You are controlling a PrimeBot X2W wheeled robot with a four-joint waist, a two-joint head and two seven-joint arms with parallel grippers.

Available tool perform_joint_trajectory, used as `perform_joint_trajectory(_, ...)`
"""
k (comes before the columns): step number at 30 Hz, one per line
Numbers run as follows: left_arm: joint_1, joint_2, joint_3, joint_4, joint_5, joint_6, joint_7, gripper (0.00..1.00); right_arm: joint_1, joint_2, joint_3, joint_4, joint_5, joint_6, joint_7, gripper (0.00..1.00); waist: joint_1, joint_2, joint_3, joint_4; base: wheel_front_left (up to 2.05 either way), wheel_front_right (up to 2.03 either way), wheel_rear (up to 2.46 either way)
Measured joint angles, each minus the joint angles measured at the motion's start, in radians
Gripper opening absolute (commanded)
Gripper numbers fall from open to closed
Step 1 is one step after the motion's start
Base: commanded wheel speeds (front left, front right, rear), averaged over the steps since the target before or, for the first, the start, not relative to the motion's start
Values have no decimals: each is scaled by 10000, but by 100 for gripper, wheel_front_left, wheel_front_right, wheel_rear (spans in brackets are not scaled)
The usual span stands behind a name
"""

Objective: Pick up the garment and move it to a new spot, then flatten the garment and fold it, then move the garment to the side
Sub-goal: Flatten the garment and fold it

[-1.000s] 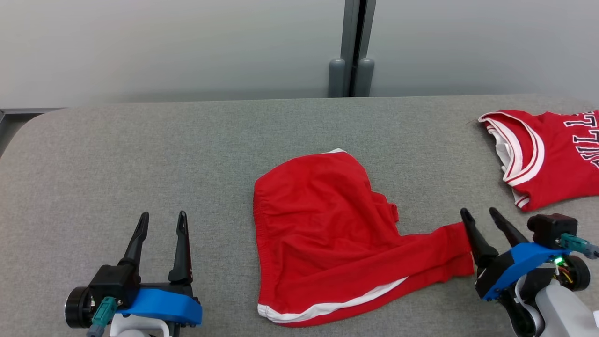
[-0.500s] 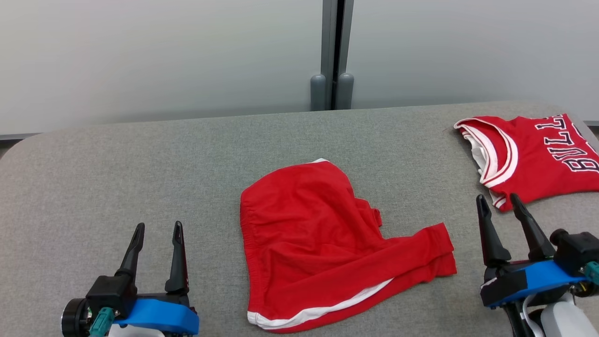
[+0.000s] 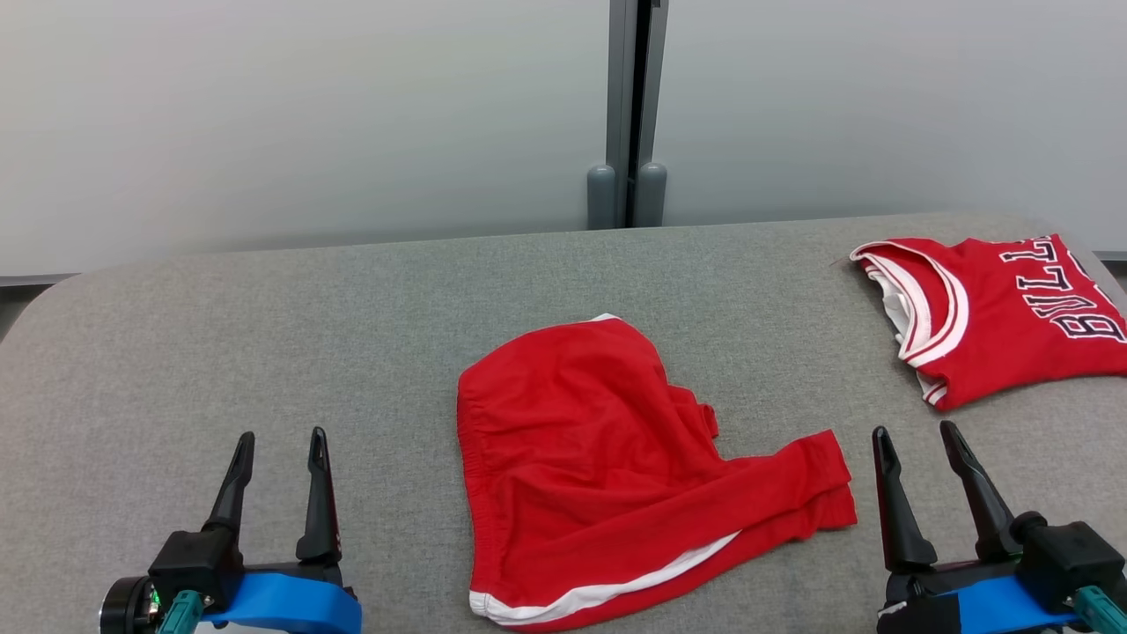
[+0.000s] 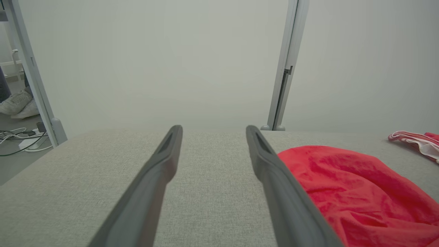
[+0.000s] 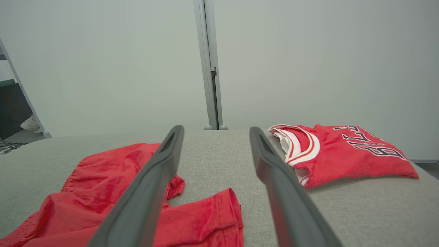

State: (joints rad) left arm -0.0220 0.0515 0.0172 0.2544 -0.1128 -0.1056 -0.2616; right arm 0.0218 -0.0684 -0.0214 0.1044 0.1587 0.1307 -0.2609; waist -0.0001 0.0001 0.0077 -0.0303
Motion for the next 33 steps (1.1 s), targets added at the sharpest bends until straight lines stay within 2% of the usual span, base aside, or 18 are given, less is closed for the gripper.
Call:
perform_joint_trajectory(7,5,13,-127,4,48,-27,0,100,92,102,-100,-174,-138,0,188,100,0,0,-106,30,0,0,0)
perform_joint_trajectory(16,4,4,-1839,846,-40,-186,54,100,82,132,-123,-17,-176,0,234,100,0,0,-150,56,0,0,0)
perform_joint_trajectory(25,-75,228,-3774,2088,-1022,-242,1200,100,66,134,-117,140,-203,0,267,100,1,0,-34,-164,0,0,0)
perform_joint_trajectory(33,-166,510,-4391,2861,-1528,-242,1733,100,58,136,-138,157,-201,0,265,100,2,0,92,-299,0,0,0)
